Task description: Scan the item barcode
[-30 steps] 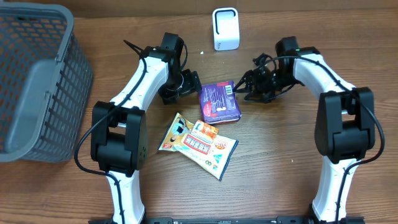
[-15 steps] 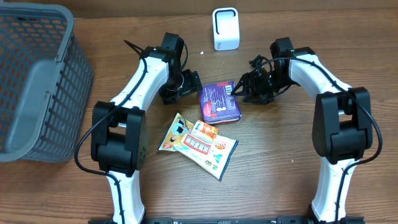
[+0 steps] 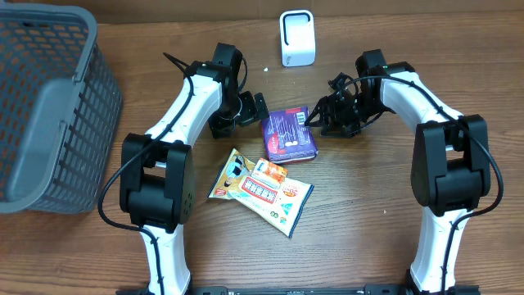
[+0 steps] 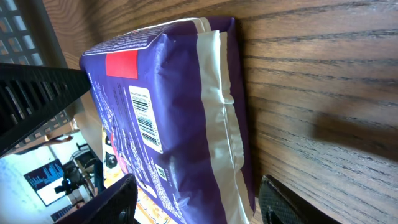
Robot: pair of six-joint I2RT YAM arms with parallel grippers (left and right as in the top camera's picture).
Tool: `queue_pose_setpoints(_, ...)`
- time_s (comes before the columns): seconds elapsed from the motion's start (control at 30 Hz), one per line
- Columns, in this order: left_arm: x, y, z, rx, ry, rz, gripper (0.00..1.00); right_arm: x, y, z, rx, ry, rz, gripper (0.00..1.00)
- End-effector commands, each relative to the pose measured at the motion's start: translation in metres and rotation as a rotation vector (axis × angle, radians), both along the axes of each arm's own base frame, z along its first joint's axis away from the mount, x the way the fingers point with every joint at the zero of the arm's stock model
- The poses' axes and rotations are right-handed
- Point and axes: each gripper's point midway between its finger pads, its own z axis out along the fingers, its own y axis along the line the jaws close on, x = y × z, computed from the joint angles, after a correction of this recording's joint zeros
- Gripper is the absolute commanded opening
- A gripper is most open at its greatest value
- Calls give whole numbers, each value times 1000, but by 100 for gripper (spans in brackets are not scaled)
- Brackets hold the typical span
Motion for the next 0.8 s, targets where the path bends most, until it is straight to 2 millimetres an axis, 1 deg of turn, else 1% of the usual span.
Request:
queue_pose_setpoints(0.0, -3, -1, -2, 12, 3, -25, 100, 1, -3, 5, -4, -21, 0, 65)
queue_pose_setpoints(0.07, -3, -1, -2, 11, 1, -25, 100, 1, -3, 5, -4, -22, 0, 69)
queue_pose_setpoints(0.13, -3, -1, -2, 12, 1, -25, 100, 2, -3, 5, -3, -24, 0, 70)
queue_pose_setpoints(0.23, -3, -1, -2, 12, 1, -25, 100, 2, -3, 4, -4, -25, -1, 76)
queue_pose_setpoints(0.33, -3, -1, -2, 12, 1, -25, 100, 3, -4, 3, -15, -31, -1, 86)
queue_pose_setpoints(0.4, -3, -1, -2, 12, 1, -25, 100, 5, -7, 0, -39, -40, -2, 98)
queue_pose_setpoints(0.5, -3, -1, -2, 12, 1, -25, 100, 5, -10, -3, -65, -44, -4, 100)
queue_pose_setpoints(0.63, -3, -1, -2, 12, 1, -25, 100, 9, -10, -3, -61, -60, -4, 100)
queue_pose_setpoints(0.77, -3, -1, -2, 12, 1, -25, 100, 8, -10, -3, -62, -56, -4, 100)
